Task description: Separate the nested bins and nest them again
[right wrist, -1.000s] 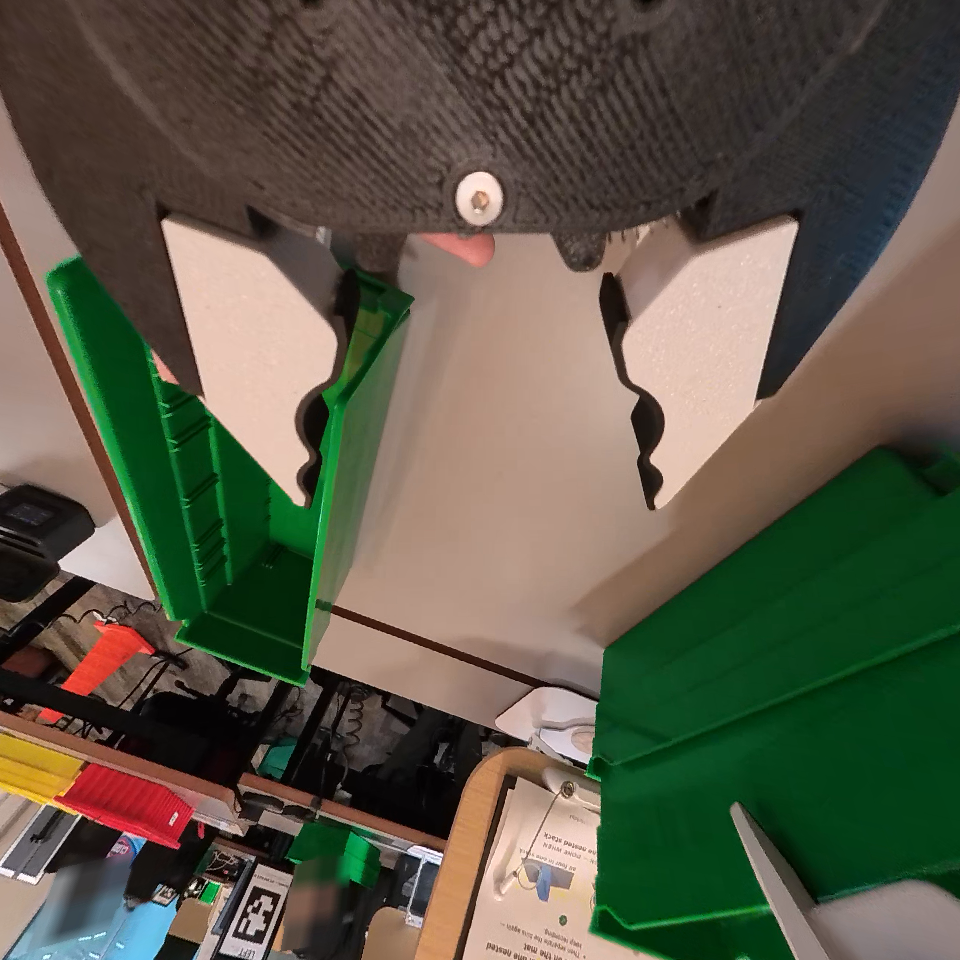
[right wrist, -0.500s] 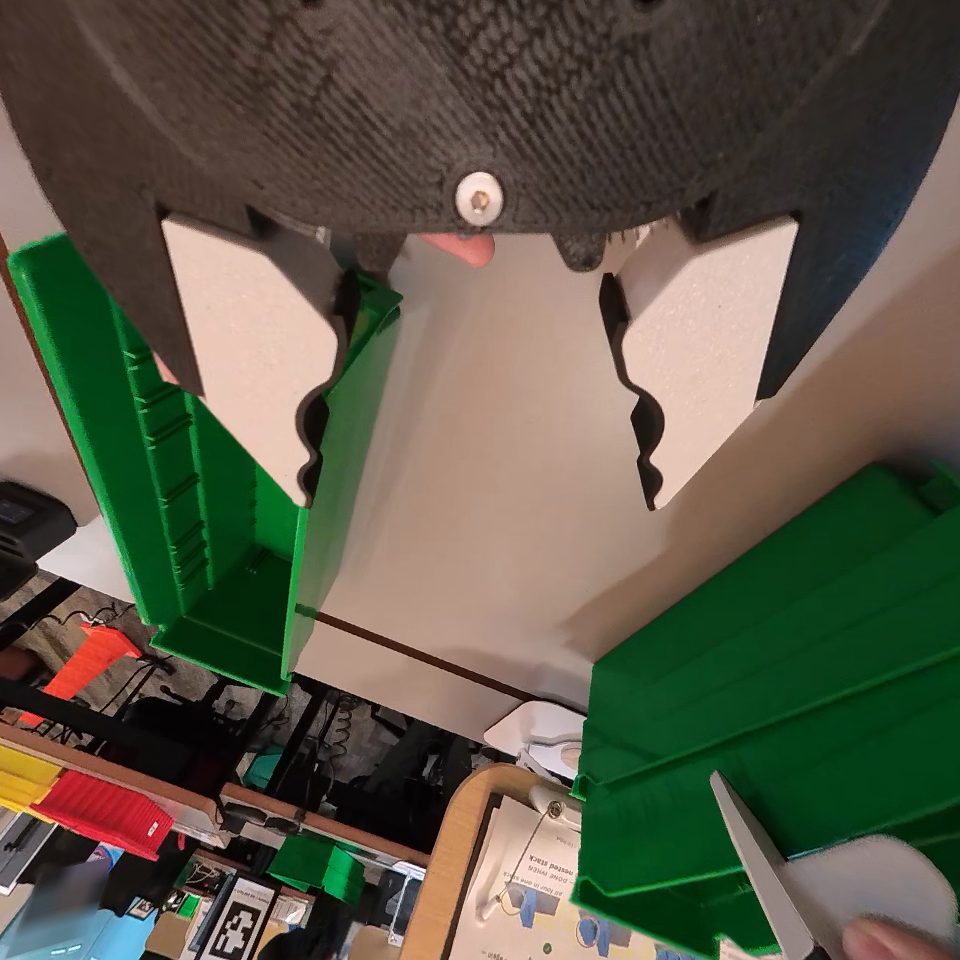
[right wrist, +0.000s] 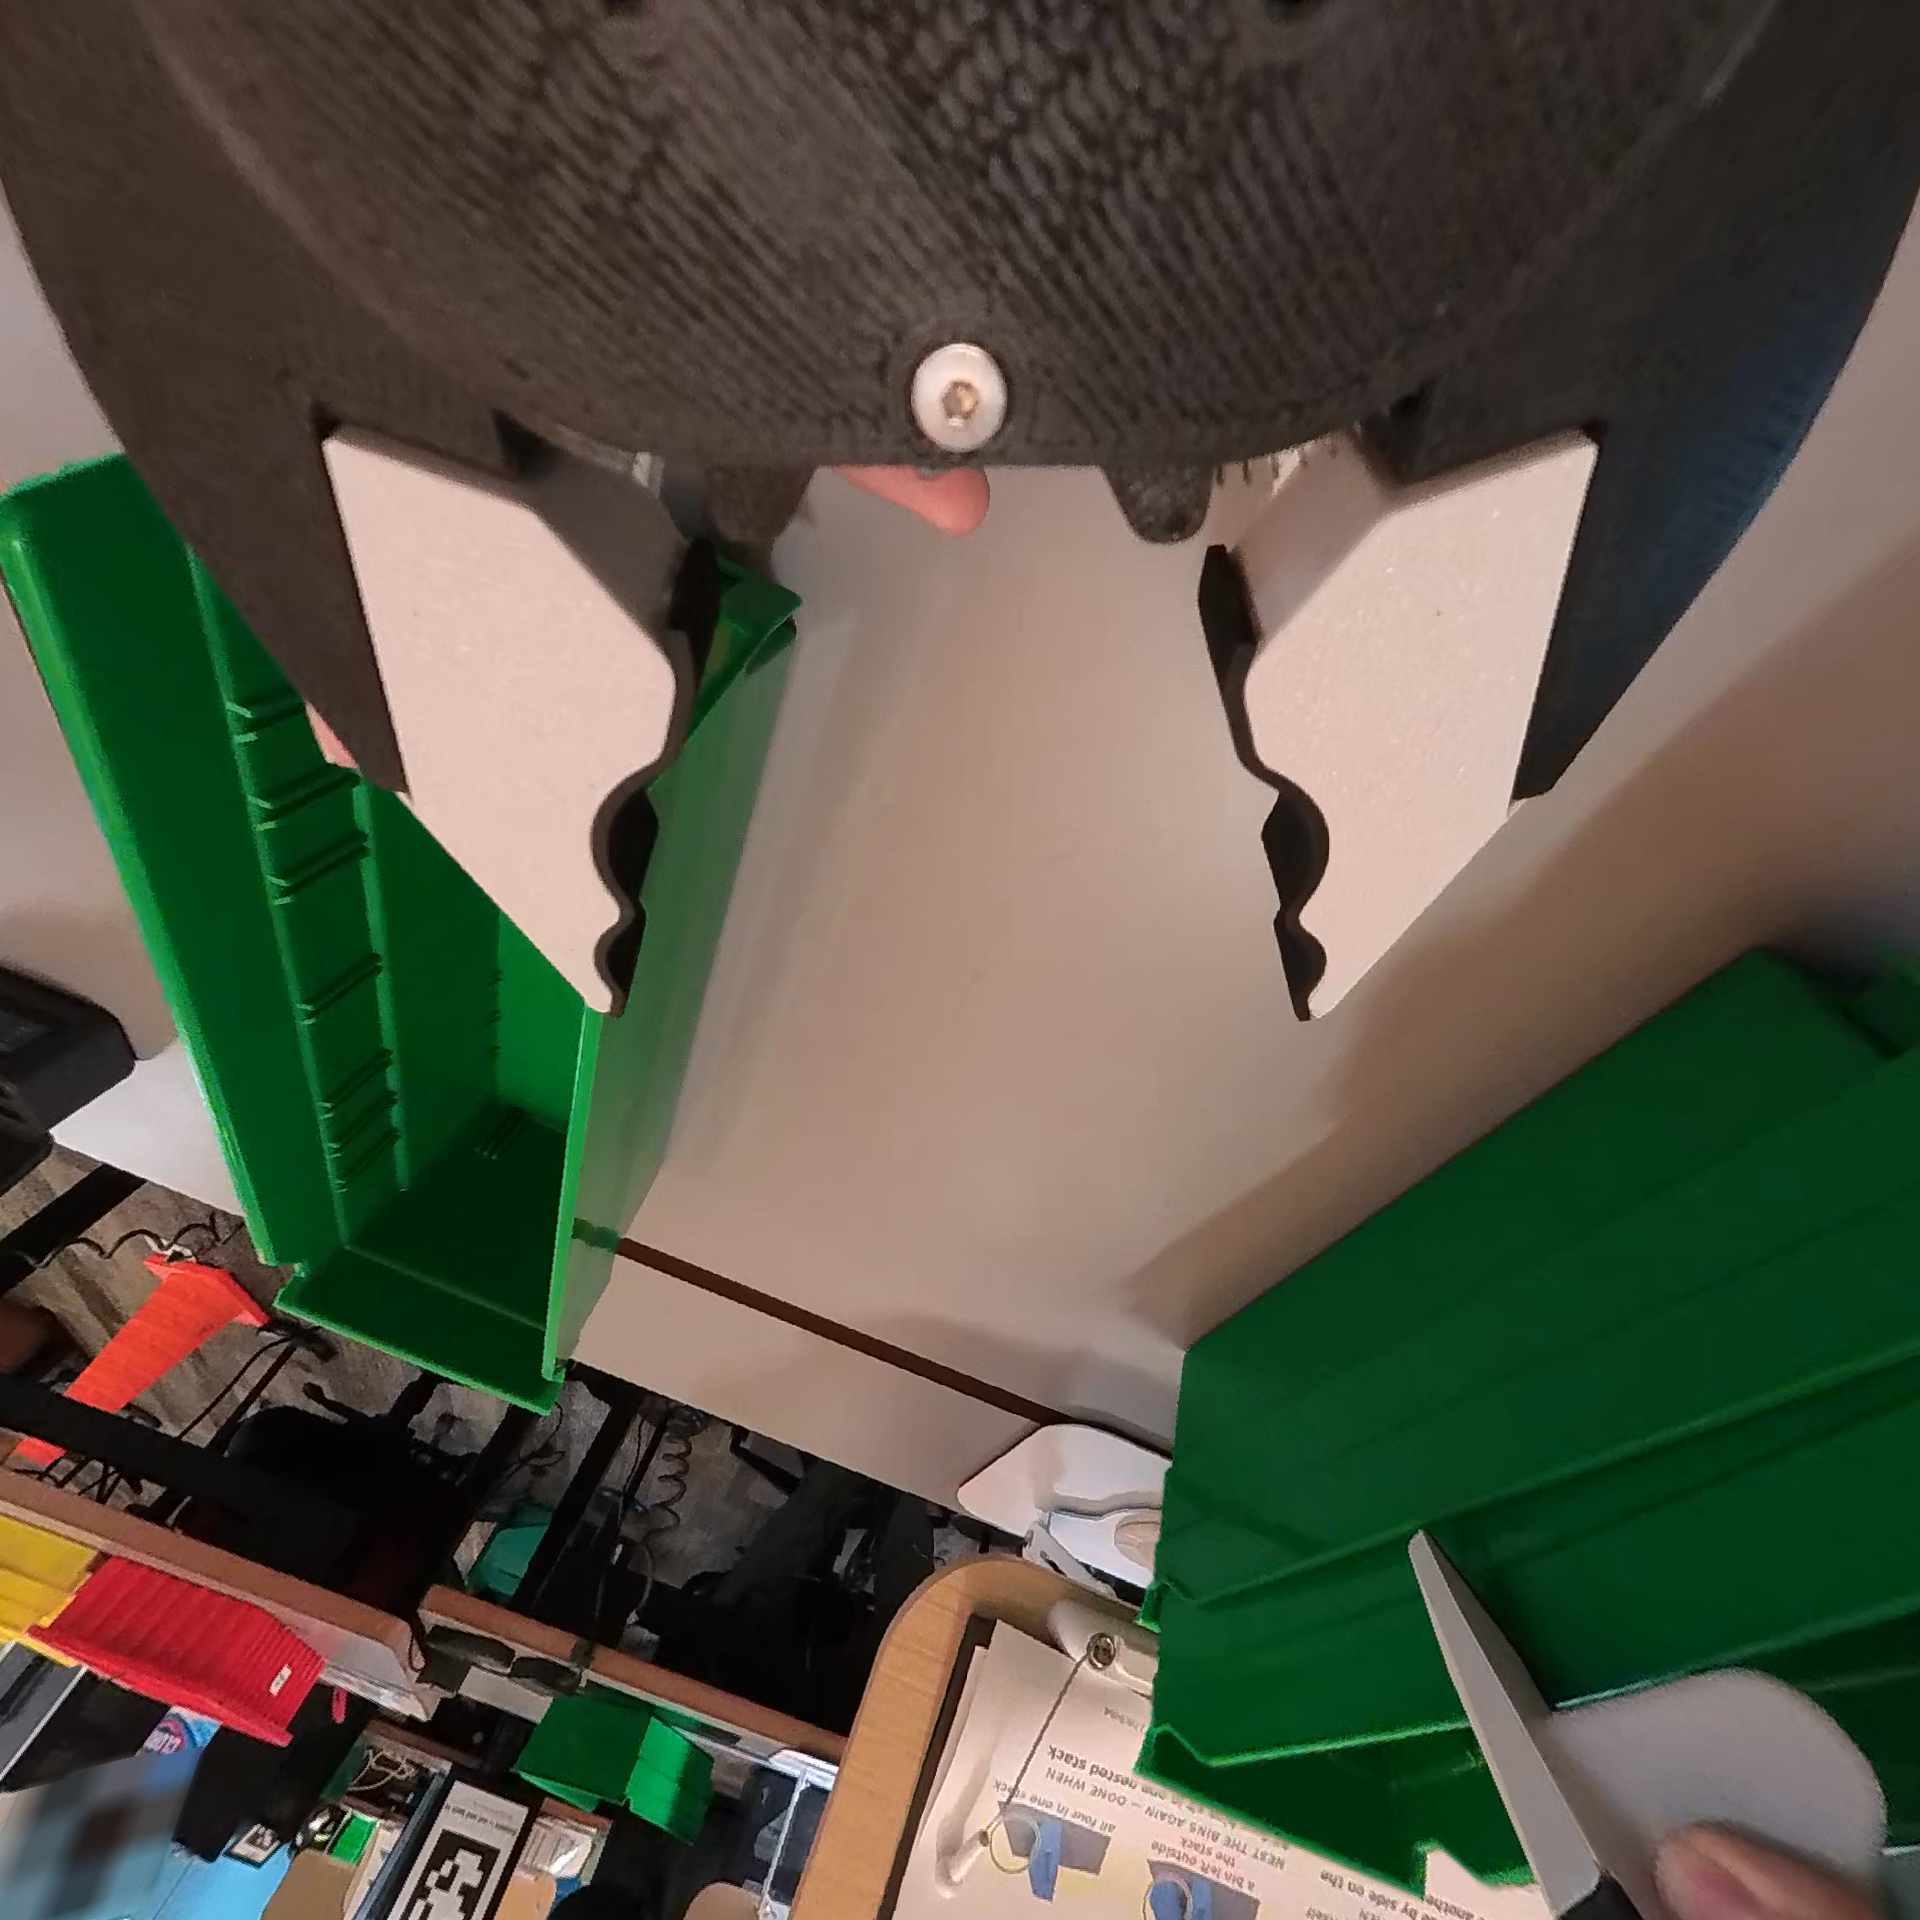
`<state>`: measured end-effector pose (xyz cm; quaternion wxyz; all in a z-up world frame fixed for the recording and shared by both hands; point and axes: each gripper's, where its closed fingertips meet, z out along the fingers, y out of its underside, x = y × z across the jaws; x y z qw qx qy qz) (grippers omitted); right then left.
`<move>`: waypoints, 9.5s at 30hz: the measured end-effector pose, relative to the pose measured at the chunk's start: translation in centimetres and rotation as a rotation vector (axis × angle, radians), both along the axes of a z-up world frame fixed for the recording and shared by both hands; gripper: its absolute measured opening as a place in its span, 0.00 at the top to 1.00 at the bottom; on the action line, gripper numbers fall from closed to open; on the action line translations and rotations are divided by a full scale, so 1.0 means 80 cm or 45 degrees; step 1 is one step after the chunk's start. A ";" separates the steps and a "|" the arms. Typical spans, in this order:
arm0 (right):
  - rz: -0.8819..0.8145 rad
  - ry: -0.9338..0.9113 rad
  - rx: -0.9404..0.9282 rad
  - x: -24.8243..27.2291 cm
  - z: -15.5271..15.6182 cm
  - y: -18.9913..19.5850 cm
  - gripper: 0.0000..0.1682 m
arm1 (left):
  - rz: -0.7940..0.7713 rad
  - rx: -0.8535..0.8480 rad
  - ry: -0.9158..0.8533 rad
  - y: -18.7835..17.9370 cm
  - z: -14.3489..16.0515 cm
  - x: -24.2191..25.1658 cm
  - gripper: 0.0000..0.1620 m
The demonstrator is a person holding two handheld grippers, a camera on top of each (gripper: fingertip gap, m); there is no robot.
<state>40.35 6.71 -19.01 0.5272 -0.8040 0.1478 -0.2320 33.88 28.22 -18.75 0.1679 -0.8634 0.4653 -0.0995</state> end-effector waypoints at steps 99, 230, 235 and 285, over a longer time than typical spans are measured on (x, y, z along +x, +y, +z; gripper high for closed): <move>-0.397 0.087 0.161 0.047 0.032 -0.163 0.17 | -0.423 0.580 -1.118 0.021 0.098 -0.163 0.37; -0.265 0.946 -0.386 -0.073 0.103 0.265 0.37 | -0.275 0.155 -1.372 0.091 0.084 -0.143 0.38; -0.284 0.917 -0.385 -0.072 0.103 0.268 0.37 | -0.273 0.143 -1.377 0.091 0.085 -0.143 0.38; -0.200 0.979 -0.800 -0.081 0.056 0.266 0.41 | -0.322 0.106 -1.331 0.086 0.074 -0.139 0.39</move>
